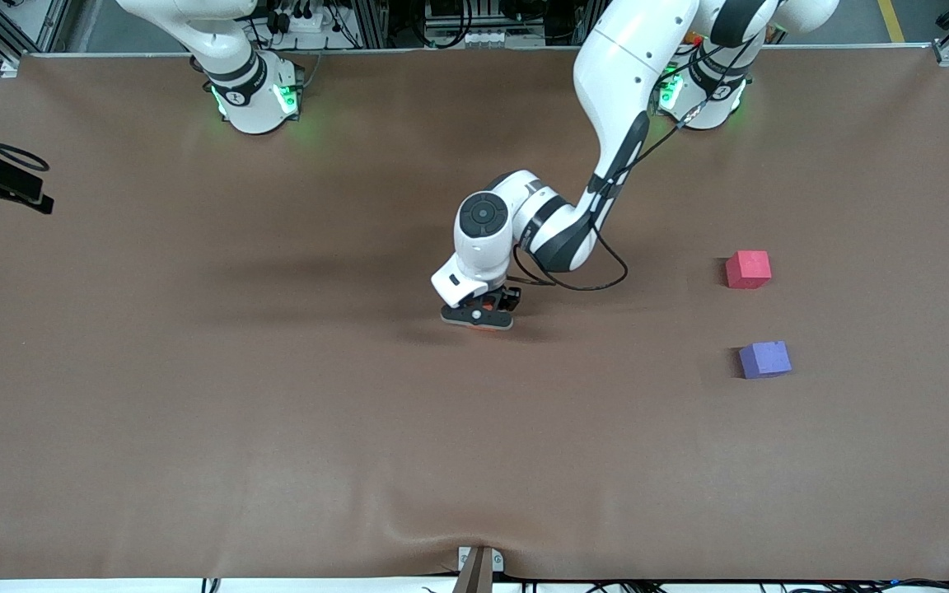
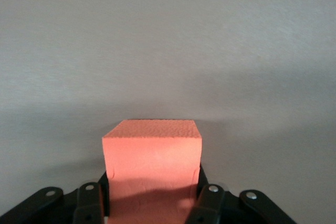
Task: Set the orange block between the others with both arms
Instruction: 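Carry the orange cube with the left gripper between the pink and purple cubes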
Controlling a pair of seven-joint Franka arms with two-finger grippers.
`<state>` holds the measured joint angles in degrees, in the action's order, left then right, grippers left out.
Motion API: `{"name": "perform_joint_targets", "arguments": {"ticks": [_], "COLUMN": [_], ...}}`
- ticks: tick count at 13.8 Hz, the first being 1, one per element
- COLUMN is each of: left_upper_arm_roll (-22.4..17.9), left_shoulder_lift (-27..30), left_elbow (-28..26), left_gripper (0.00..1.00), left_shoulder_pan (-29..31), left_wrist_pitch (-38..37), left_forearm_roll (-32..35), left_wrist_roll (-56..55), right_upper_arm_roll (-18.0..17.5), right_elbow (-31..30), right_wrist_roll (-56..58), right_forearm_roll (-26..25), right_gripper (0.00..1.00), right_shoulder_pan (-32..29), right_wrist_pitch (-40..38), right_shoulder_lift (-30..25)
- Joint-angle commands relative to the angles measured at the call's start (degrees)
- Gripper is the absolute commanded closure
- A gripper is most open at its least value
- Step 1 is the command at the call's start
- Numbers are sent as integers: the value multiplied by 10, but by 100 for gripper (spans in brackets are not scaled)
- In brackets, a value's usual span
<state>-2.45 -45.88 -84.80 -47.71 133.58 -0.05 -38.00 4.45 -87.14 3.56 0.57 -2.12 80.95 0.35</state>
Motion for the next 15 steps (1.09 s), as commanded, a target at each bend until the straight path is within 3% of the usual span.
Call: {"name": "perform_joint_targets", "arguments": {"ticks": [1, 3, 7, 8, 11, 15], "left_upper_arm_roll": [0, 0, 1, 2, 2, 2], "left_shoulder_lift": [48, 77, 150, 172, 223, 268], "left_elbow": [-12, -38, -122, -150, -234, -294], "left_gripper": [84, 71, 69, 74, 73, 70], "left_shoulder_pan": [24, 48, 118, 146, 198, 270], "left_wrist_pitch": [-51, -60, -47, -31, 23, 27], "left_forearm_roll": [10, 10, 12, 12, 12, 13], "left_wrist_roll": [0, 6, 7, 7, 7, 50], "right_upper_arm_roll": [-9, -9, -10, -10, -11, -11], "right_elbow": [24, 31, 39, 40, 43, 49], "right_wrist_roll": [-22, -22, -21, -19, -15, -15], "right_forearm_roll": [0, 0, -1, 0, -4, -7], "right_gripper": [0, 0, 0, 0, 0, 0], "right_shoulder_pan": [-14, -14, -14, -14, -12, -13], "right_wrist_pitch": [-23, -24, -21, -21, -21, -18], "right_shoulder_lift": [1, 2, 6, 6, 6, 6]}}
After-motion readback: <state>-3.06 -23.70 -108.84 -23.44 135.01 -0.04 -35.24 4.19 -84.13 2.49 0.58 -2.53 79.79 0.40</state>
